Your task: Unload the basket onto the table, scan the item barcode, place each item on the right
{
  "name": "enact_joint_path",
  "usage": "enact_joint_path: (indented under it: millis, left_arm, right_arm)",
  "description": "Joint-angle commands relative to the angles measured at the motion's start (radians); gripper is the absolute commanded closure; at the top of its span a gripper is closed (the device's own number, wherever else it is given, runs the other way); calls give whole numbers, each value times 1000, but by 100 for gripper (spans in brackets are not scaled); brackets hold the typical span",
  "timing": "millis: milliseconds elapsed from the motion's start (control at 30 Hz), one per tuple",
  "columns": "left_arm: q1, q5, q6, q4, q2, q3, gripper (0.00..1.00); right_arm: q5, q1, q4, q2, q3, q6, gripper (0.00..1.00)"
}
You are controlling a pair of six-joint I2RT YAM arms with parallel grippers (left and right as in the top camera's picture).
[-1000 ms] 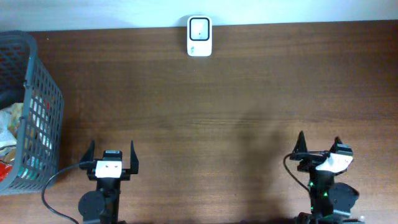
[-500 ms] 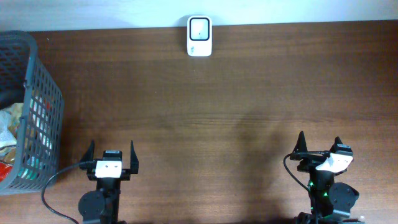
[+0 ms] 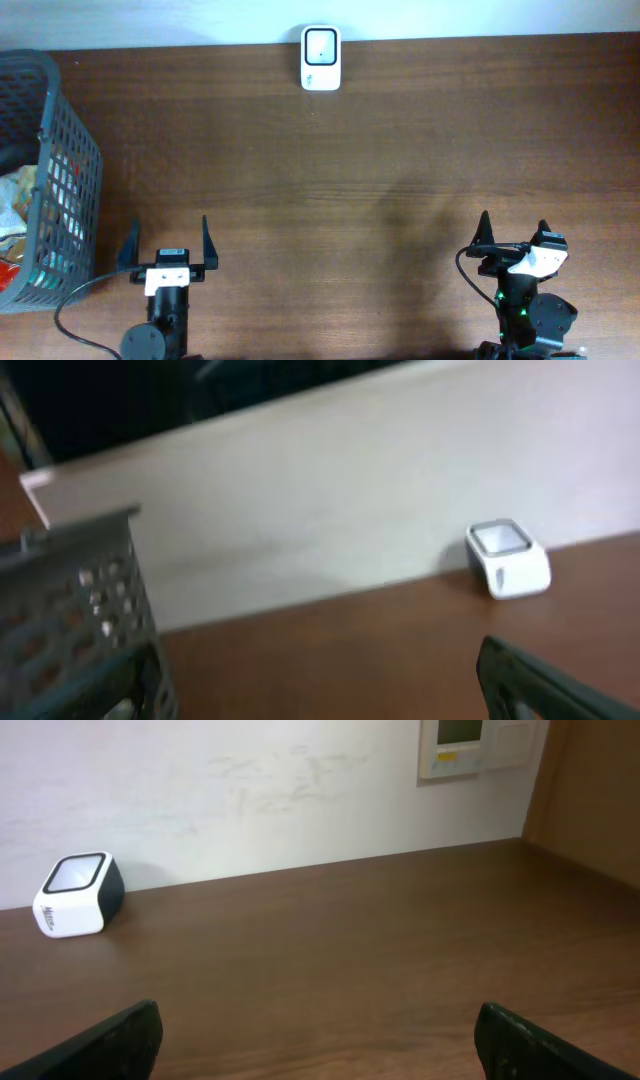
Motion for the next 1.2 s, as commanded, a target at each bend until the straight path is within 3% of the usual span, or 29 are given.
enact_joint_path:
  millis: [0, 133, 300, 500, 633, 733, 833, 1100, 1133, 1167]
  left_arm:
    - [-1, 54, 12, 36, 0, 27, 1]
    - [-1, 80, 12, 31, 80, 131, 1]
    - [-1, 192, 12, 2, 360, 355, 1]
    - [-1, 219, 12, -203, 657, 652, 1]
    - [-1, 299, 13, -430, 880, 935, 1]
    - [-1, 394, 13, -790, 1167, 1345, 1]
    - [-1, 411, 12, -1078, 1369, 1624, 1]
    - [-2, 498, 9, -1162, 1399, 1630, 1]
    - [3, 482, 1, -1146, 1400, 1630, 1]
    - [30, 367, -101, -1109, 1402, 1648, 1]
  right_arm:
    - [6, -5, -5, -7, -5, 1, 1]
    - [6, -5, -5, -7, -5, 1, 1]
    - [6, -5, -5, -7, -5, 1, 1]
    - [6, -5, -5, -7, -5, 1, 1]
    - [6, -5, -5, -7, -5, 1, 1]
    - [6, -5, -5, -7, -5, 1, 1]
    - [6, -5, -5, -7, -5, 1, 1]
    - [6, -5, -5, -7, -5, 1, 1]
    - [6, -5, -5, -7, -5, 1, 1]
    - [6, -5, -5, -7, -5, 1, 1]
